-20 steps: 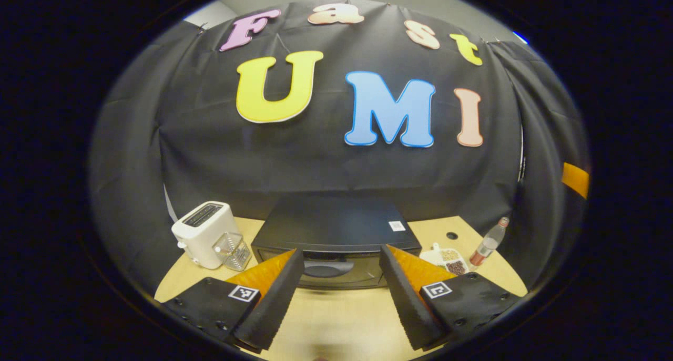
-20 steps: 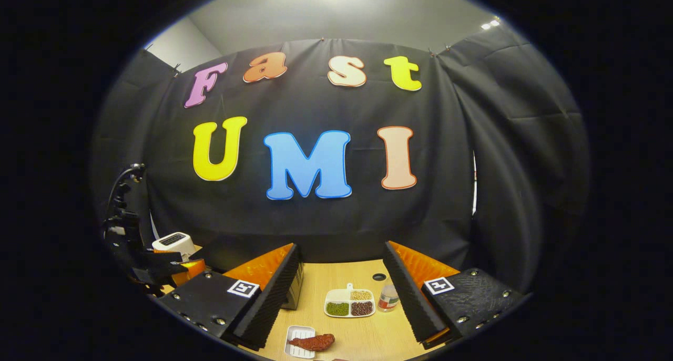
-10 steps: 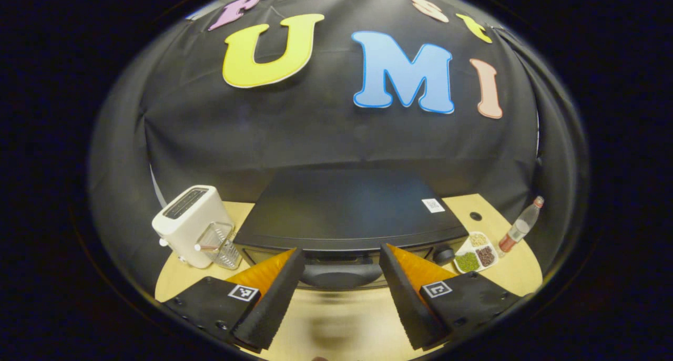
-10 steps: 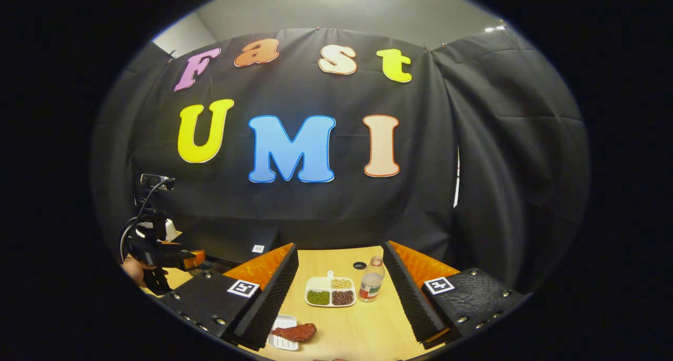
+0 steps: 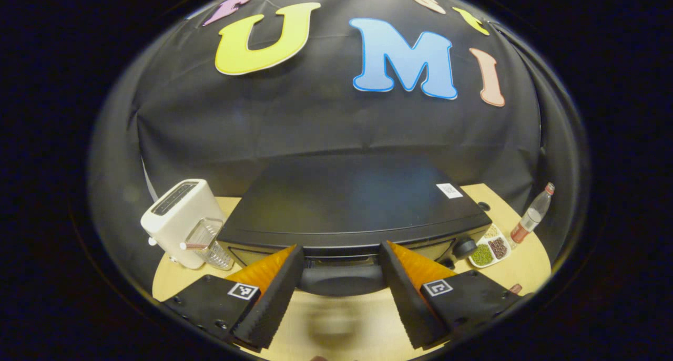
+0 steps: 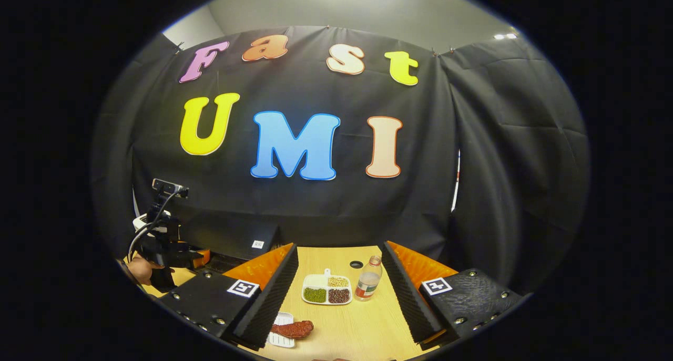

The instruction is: Open the electric oven with the left hand, put the food in, and close the electric oven.

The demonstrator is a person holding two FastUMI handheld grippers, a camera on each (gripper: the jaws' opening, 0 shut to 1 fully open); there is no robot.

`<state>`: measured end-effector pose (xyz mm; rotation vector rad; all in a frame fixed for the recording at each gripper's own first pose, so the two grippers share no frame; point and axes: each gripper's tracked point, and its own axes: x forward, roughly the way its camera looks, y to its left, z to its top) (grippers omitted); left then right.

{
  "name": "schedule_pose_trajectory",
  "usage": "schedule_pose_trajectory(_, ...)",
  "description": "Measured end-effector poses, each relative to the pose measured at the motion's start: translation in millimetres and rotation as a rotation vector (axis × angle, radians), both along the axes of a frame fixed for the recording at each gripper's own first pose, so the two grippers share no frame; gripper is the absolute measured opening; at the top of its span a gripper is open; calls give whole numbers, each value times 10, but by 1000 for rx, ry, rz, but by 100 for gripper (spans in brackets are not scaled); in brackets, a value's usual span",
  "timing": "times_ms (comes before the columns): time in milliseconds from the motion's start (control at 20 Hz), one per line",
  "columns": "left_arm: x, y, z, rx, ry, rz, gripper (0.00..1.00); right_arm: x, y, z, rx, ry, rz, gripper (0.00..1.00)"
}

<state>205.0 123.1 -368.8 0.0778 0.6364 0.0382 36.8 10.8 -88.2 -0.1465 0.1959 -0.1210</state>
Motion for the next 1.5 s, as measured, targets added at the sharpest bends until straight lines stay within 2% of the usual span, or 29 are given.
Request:
schedule_pose_trajectory(450,-521,-42,-118,-38,17,-29,98,-160,214,-50,53,8,-11,97)
schedule_pose_trajectory(750,-890,-53,-297,-15,51,-54,100,-278,337,-50,51,11,-17,97)
schedule_pose_trajectory(800,-945,-59,-333,-14,57,-57,98,-302,354,-59,48,14,-20,97)
schedule_pose_trajectory(850,-995,-64,-369,-13,63,-61,100,-332,366,-77,43,19,-24,97)
schedule_pose_trajectory(1050,-1272,-61,-593,-1,111,-97,100,-457,435,-190,46,41,-39,97)
schedule_pose_trajectory(1100,-1357,-60,-678,-1,129,-105,97,-479,461,-227,47,52,-37,97)
schedule_pose_trajectory(1250,-1561,-17,-933,-19,202,-96,97,-521,521,-300,50,74,-19,97)
schedule_pose_trajectory(1300,-1610,-18,-952,-34,210,-92,100,-509,526,-322,52,82,-13,97)
schedule_pose_trajectory(1350,-1623,-11,-917,-47,198,-84,98,-506,534,-353,55,87,-5,97)
schedule_pose_trajectory(1450,-1624,8,-773,-48,171,-74,100,-447,523,-423,65,100,12,97)
schedule_pose_trajectory(1500,-1639,12,-640,-52,149,-66,97,-409,506,-467,71,110,18,97)
